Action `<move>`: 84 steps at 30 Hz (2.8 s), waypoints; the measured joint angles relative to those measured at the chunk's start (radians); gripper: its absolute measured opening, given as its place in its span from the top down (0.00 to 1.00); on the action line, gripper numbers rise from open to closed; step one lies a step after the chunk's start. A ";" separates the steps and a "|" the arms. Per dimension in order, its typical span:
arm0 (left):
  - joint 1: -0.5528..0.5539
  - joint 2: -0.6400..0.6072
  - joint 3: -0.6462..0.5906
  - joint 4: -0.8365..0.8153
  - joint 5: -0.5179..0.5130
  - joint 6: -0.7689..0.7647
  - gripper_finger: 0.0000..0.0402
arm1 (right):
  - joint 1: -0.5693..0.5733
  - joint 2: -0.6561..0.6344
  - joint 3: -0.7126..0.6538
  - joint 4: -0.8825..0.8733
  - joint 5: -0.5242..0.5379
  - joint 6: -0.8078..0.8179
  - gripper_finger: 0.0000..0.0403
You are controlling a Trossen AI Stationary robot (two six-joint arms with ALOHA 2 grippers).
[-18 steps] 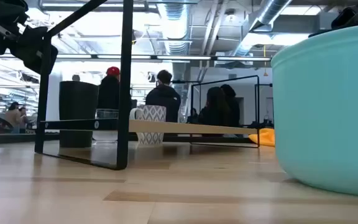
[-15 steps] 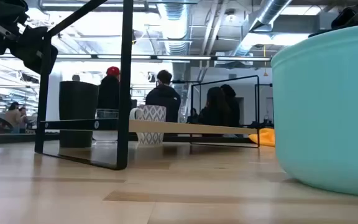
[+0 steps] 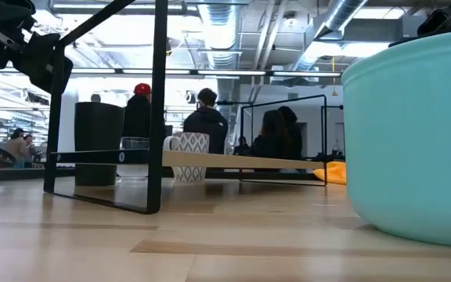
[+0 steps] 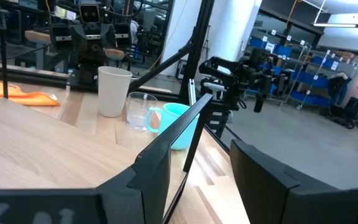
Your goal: Stack small to large cups/mugs on shelf
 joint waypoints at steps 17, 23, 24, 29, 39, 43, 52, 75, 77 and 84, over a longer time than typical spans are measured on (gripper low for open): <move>0.000 0.000 0.000 0.000 0.000 0.000 0.60 | 0.000 0.000 0.000 0.000 0.000 0.000 0.56; 0.000 0.000 0.000 0.000 0.000 0.000 0.60 | 0.000 0.000 0.000 0.000 0.000 0.000 0.56; 0.000 0.000 0.000 0.000 0.000 0.000 0.60 | 0.000 0.000 0.000 0.000 0.000 0.000 0.56; 0.000 0.000 0.000 0.000 0.000 0.000 0.60 | 0.000 0.000 0.000 0.000 0.000 0.000 0.56; 0.000 0.000 0.000 0.101 -0.026 -0.218 0.60 | 0.000 0.000 0.000 0.000 0.000 0.000 0.56; 0.000 0.000 0.000 0.183 -0.125 -0.371 0.60 | 0.000 0.000 0.000 0.001 0.001 0.000 0.56; 0.000 0.000 0.000 0.187 -0.321 -0.523 0.60 | -0.001 0.000 0.000 0.003 0.025 0.000 0.56; 0.000 0.138 0.191 0.359 -0.435 -0.727 0.60 | 0.002 -0.001 0.001 0.228 0.206 0.684 0.56; 0.001 0.218 0.292 0.285 -0.435 -0.666 0.61 | 0.002 -0.001 0.012 0.260 0.206 0.650 0.56; 0.022 0.498 0.733 -0.269 -0.482 -0.681 0.63 | 0.002 0.000 0.141 0.324 0.296 0.384 0.56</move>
